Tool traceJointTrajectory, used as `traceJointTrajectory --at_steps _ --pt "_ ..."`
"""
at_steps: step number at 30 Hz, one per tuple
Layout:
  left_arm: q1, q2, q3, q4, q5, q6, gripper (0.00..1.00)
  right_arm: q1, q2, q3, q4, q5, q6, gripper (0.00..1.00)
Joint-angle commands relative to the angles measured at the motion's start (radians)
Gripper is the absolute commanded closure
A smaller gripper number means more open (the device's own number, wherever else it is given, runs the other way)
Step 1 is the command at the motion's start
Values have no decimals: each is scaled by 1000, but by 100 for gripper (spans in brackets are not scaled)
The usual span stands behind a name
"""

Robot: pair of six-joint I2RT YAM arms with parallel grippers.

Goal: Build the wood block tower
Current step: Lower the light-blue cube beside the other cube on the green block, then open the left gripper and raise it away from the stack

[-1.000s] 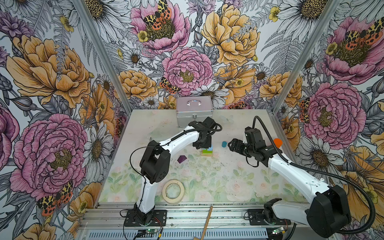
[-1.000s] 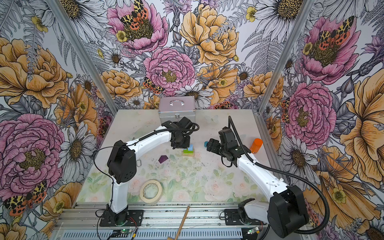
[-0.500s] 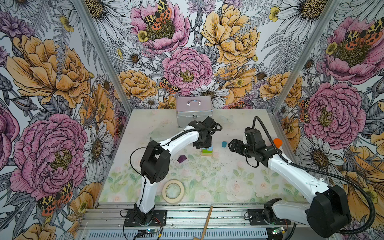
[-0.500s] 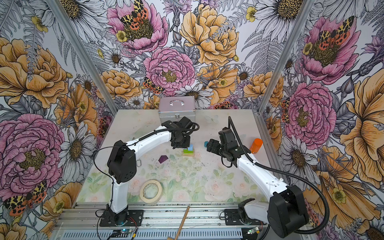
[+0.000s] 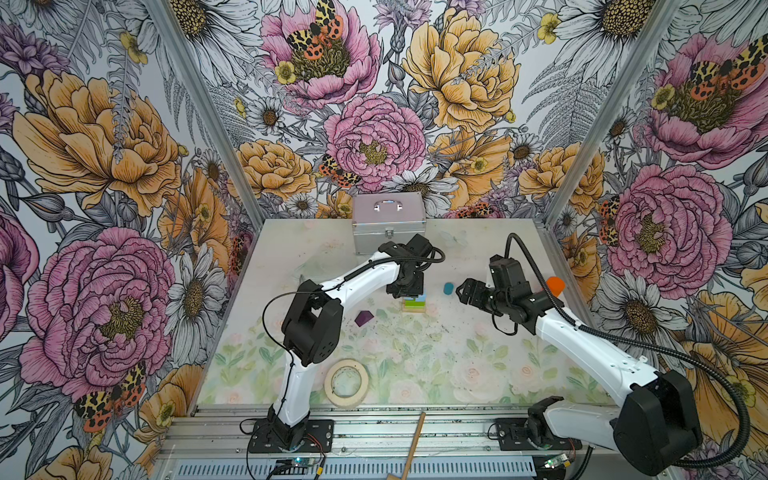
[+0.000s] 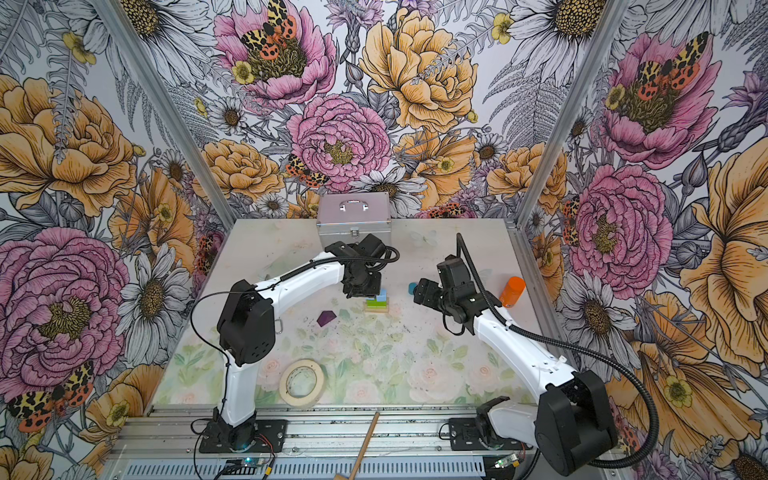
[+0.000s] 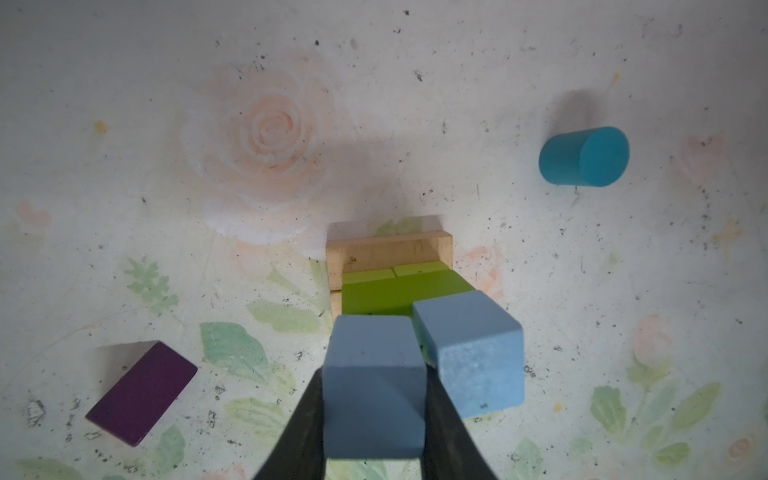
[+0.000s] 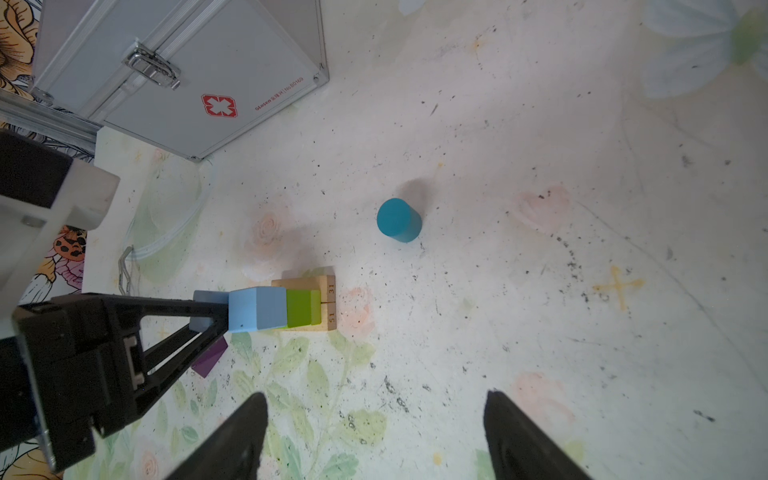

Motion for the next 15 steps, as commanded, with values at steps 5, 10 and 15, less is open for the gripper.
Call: traceJointTrajectory --at_steps 5,10,15 --pt "-2 1 20 0 10 -19 77 -6 -7 -7 20 -4 -5 17" --pt "-4 1 18 1 10 -20 72 -5 -9 -7 20 -3 -5 17" --pt "-4 1 19 0 9 -20 68 -5 -10 -8 20 -2 -3 17"
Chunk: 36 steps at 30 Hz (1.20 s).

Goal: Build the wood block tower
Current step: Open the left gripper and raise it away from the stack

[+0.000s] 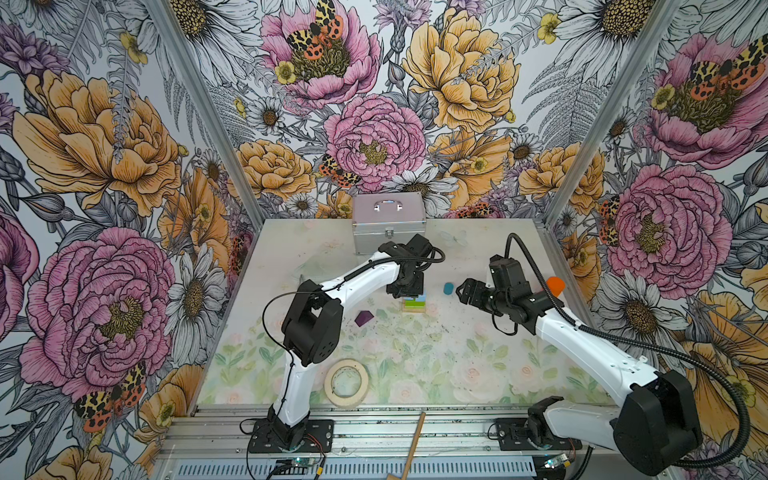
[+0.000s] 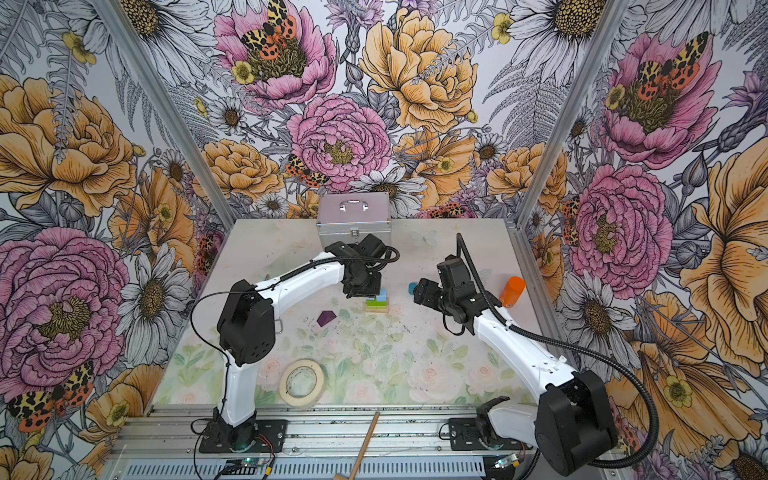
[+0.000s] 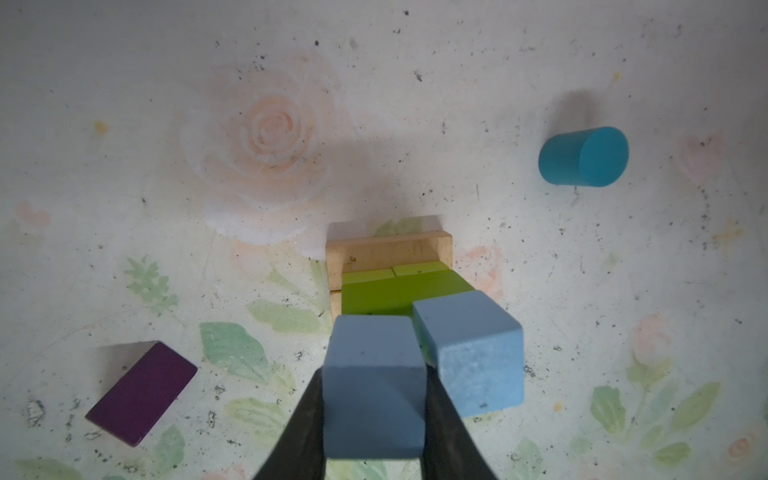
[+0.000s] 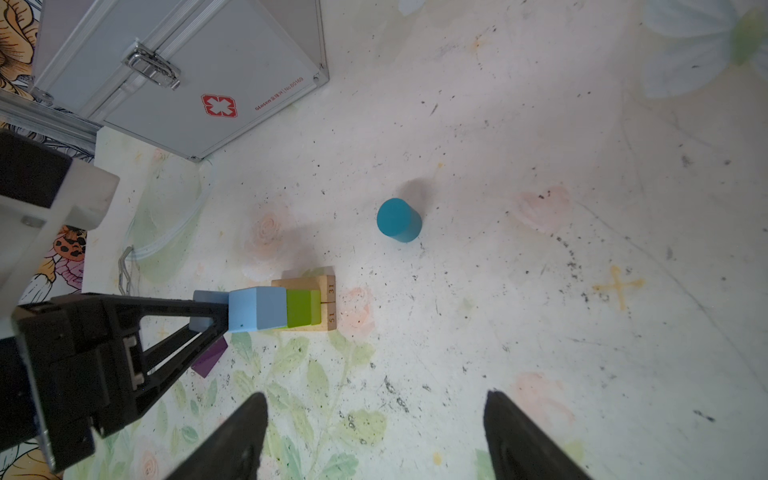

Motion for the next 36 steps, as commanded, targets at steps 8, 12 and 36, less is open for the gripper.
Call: traceJointTrajectory --at_steps 8,12,36 --pt "-5 1 16 1 8 -21 62 -5 -9 -10 20 -1 -3 17" --pt "-4 0 17 0 10 -21 60 -6 -10 -12 20 -1 -1 17" --pt "-4 -49 1 -10 -18 -18 59 -5 -9 -14 27 -6 2 16"
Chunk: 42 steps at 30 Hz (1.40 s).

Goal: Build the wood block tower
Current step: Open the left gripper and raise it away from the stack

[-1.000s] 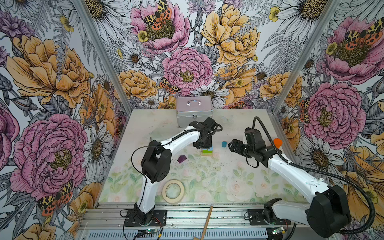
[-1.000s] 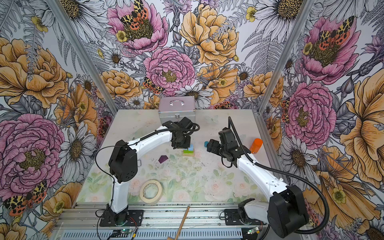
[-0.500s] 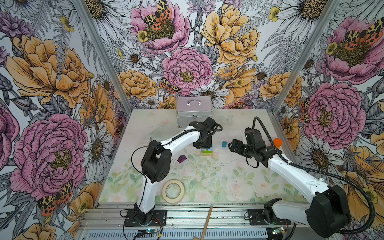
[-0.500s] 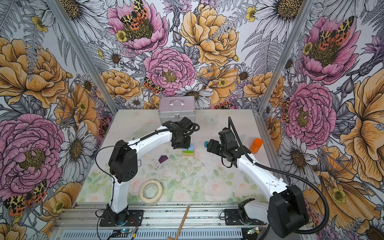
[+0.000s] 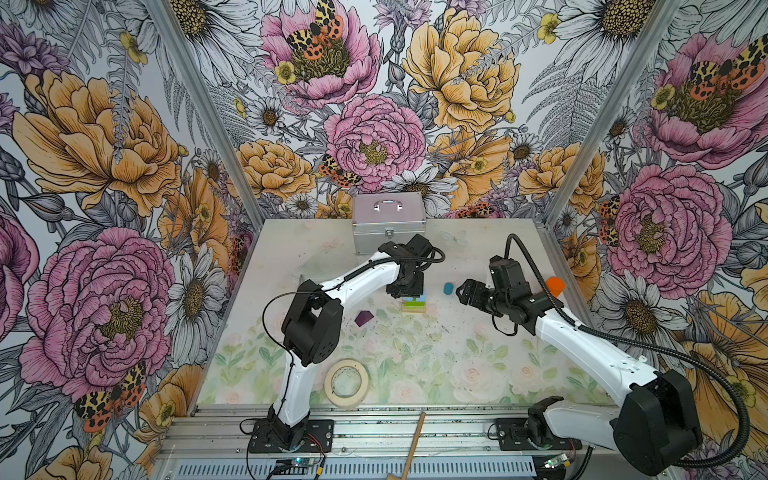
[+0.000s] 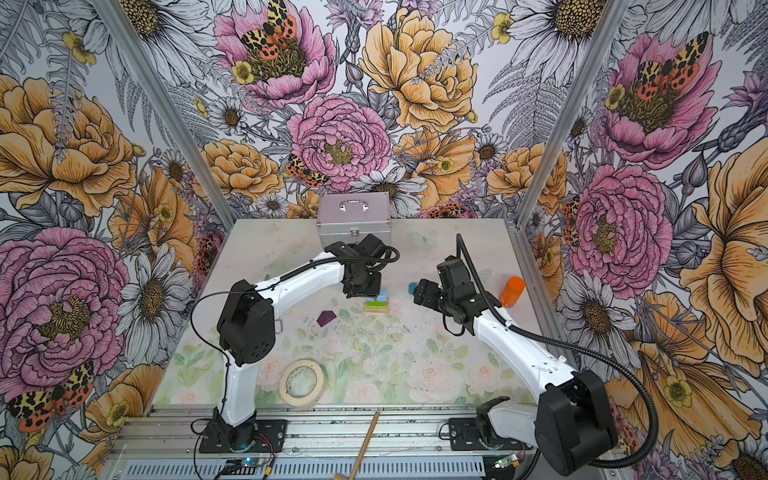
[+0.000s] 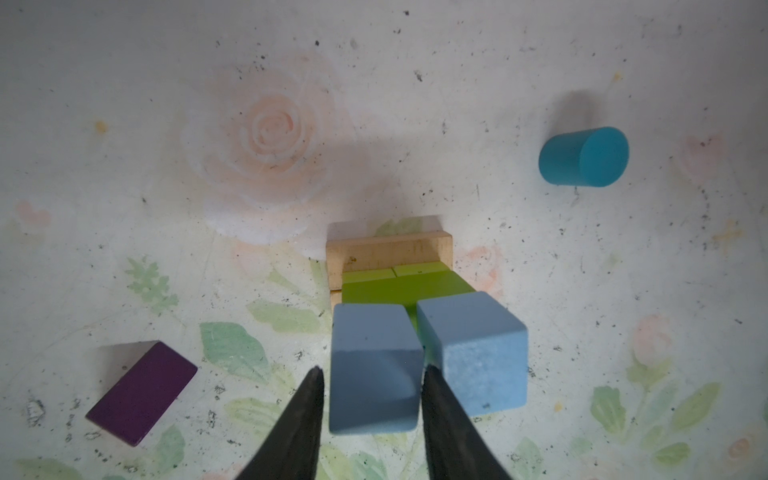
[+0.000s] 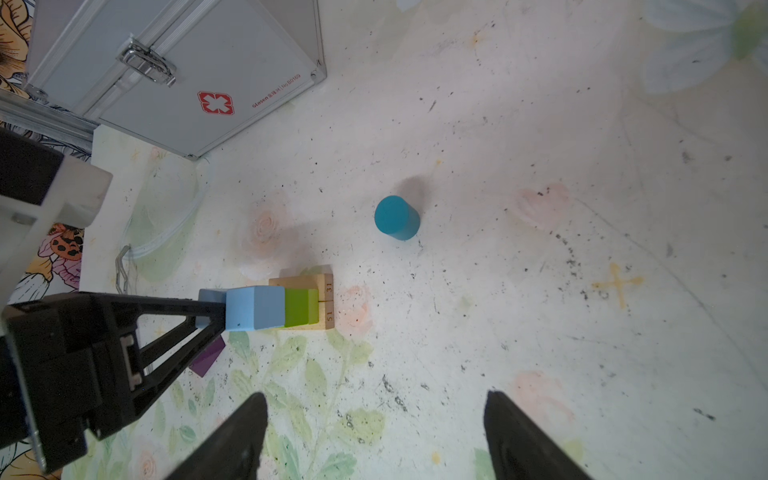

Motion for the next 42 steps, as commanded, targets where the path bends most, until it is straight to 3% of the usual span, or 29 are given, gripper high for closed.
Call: traceJointTrajectory --at_steps 1,23,26,30,34,36,42 --pt "-4 -52 1 -12 -19 -17 59 -5 -9 -7 24 -7 1 16" --pt "-15 -159 2 -31 -71 -4 59 -5 -15 -11 29 -19 13 16" --pt "-2 -217 -13 -30 -107 13 64 -4 -13 -1 29 -29 13 18" --pt "43 -318 -63 -15 -143 44 82 -2 -2 18 29 -42 12 37" --pt "110 -386 -183 92 -58 86 99 4 30 43 46 -72 13 79" --pt "147 -417 -268 187 31 93 100 9 58 56 63 -96 15 96" --pt "197 -454 -443 413 208 121 100 15 161 99 116 -153 22 100"
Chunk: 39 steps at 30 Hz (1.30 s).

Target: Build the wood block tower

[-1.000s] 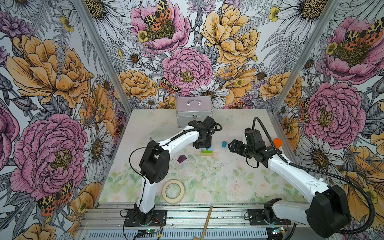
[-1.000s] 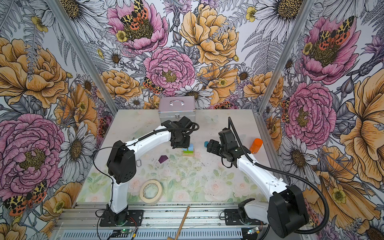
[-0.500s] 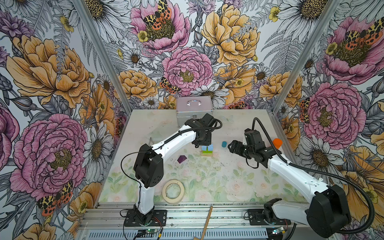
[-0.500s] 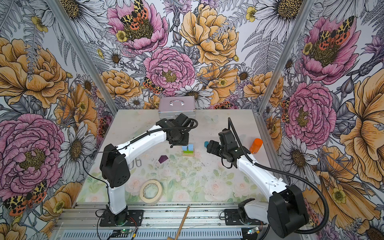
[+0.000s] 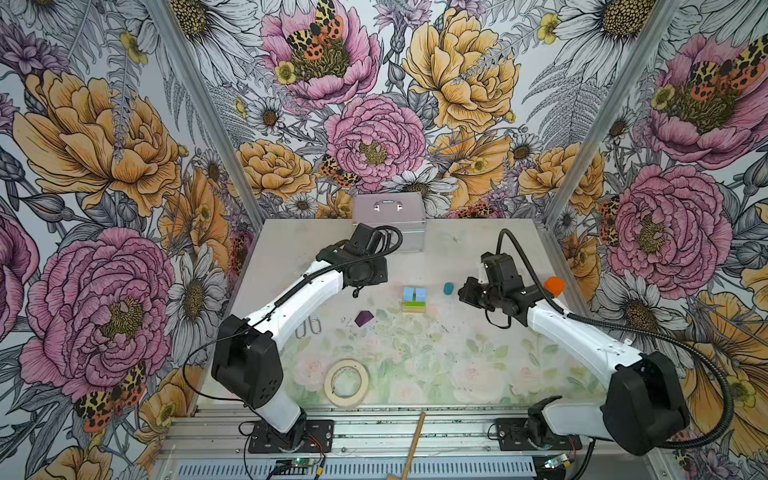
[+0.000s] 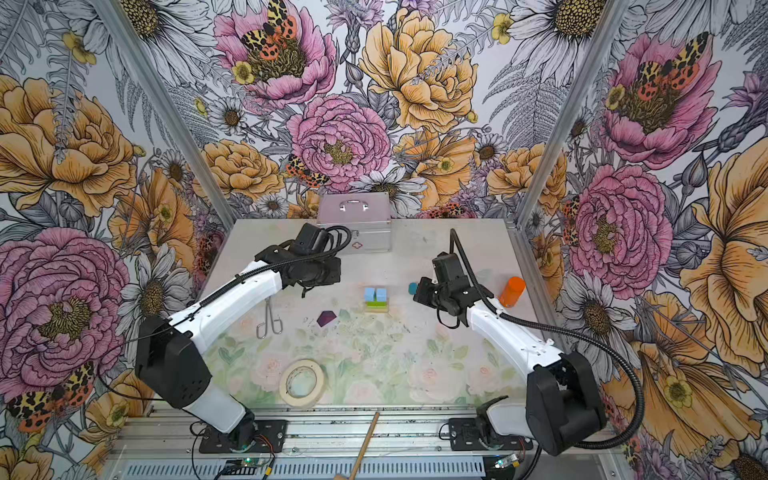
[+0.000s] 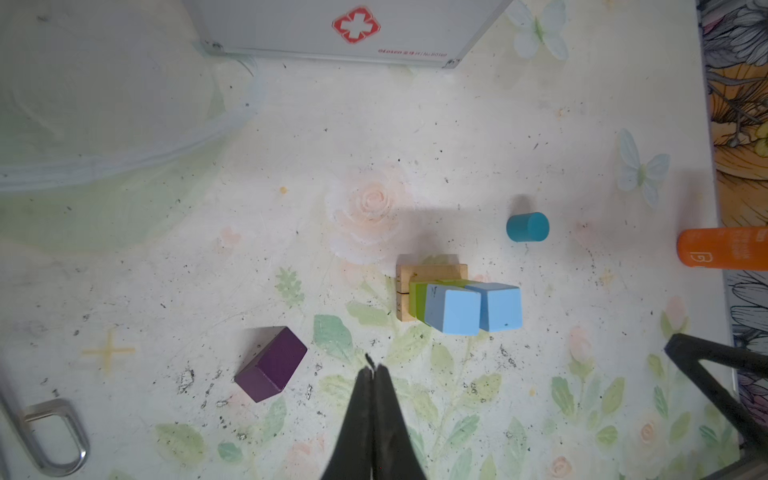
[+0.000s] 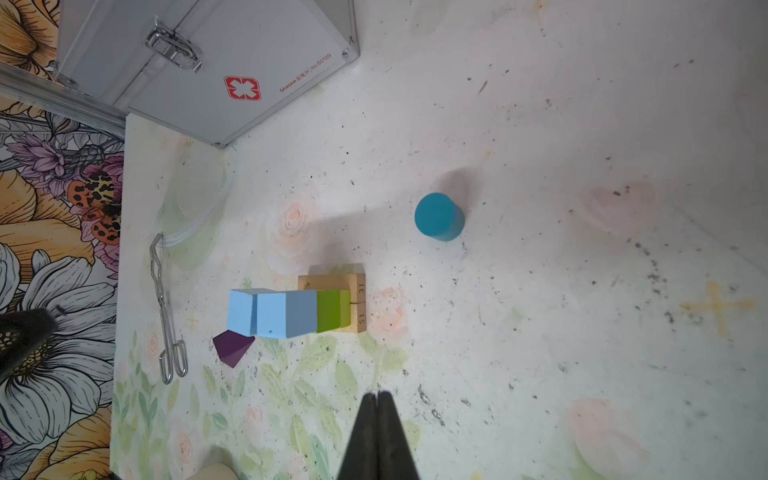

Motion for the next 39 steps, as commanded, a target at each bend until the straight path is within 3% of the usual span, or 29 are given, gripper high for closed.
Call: traceJointTrajectory --at_steps 1,10,17,39 --pt "2 -4 -49 180 148 40 100 7 52 44 68 -52 8 100" --pt "23 86 -95 286 270 33 100 43 197 117 128 -114 30 100" --pt "31 146 -97 286 279 24 100 77 276 163 131 -123 38 100" --pt "6 245 -92 294 309 -4 100 86 329 160 152 -106 68 100"
